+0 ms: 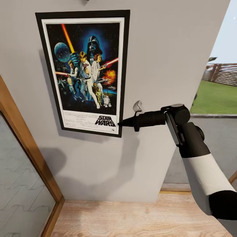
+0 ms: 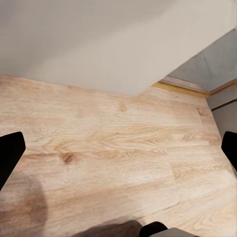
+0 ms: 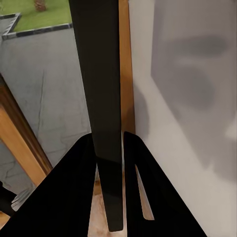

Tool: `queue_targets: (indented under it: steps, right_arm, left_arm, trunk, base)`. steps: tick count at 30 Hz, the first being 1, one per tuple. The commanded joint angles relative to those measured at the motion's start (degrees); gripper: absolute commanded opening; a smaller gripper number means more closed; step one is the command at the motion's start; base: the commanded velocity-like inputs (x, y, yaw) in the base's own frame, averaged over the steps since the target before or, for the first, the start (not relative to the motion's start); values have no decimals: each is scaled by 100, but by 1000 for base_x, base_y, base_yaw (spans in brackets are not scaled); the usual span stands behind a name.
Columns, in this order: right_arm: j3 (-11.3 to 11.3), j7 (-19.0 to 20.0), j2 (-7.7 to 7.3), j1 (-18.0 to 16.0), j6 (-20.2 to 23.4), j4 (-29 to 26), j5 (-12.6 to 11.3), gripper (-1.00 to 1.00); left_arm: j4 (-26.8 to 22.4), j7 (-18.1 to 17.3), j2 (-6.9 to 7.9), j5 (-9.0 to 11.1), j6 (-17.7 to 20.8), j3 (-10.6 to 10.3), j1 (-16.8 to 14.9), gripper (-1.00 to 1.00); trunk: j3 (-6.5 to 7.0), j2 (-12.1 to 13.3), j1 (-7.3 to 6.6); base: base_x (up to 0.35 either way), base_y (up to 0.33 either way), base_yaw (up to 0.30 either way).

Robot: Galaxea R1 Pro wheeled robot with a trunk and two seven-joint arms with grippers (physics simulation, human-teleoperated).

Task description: Pick up the poster from the kitchen countertop and hang it on one of the wall nails in the kitchen.

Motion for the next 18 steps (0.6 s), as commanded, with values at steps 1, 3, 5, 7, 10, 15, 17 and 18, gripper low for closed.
queue_targets:
  steps: [1, 3, 5, 7, 10, 15, 17, 18]
  right_arm:
    - [4, 18, -3, -6, 52, -2, 0, -100]
    - [3, 18, -3, -6, 52, -2, 0, -100]
    - [3, 18, -3, -6, 52, -2, 0, -100]
    - [2, 18, -3, -6, 52, -2, 0, -100]
    - [2, 18, -3, -6, 52, -2, 0, -100]
    - [2, 20, -3, -6, 52, -2, 0, -100]
    - [2, 24, -3, -6, 52, -2, 0, -100]
    - [2, 24, -3, -6, 52, -2, 0, -100]
  left_arm:
    - [1, -11, 1, 44, -26, -49, -3, 100]
    - [1, -11, 0, 44, -26, -49, -3, 100]
    - [1, -11, 1, 44, -26, -49, -3, 100]
    - [1, -11, 1, 44, -26, -49, -3, 100]
    - [1, -11, 1, 44, -26, -48, -4, 100]
    - [1, -11, 1, 44, -26, -45, -3, 100]
    - [1, -11, 1, 44, -26, -47, -3, 100]
    - [1, -11, 1, 44, -26, -47, -3, 100]
  trunk:
    - [12, 37, -22]
    - [47, 117, -66]
    - [83, 197, -110]
    - [119, 278, -154]
    - [173, 398, -220]
    - [263, 599, -330]
    - [299, 679, -374]
    - [317, 719, -396]
  base:
    - [0, 0, 0]
    - [0, 0, 0]
    - [0, 0, 0]
    - [0, 0, 0]
    - [0, 0, 0]
    - [0, 0, 0]
    - [0, 0, 0]
    - [0, 0, 0]
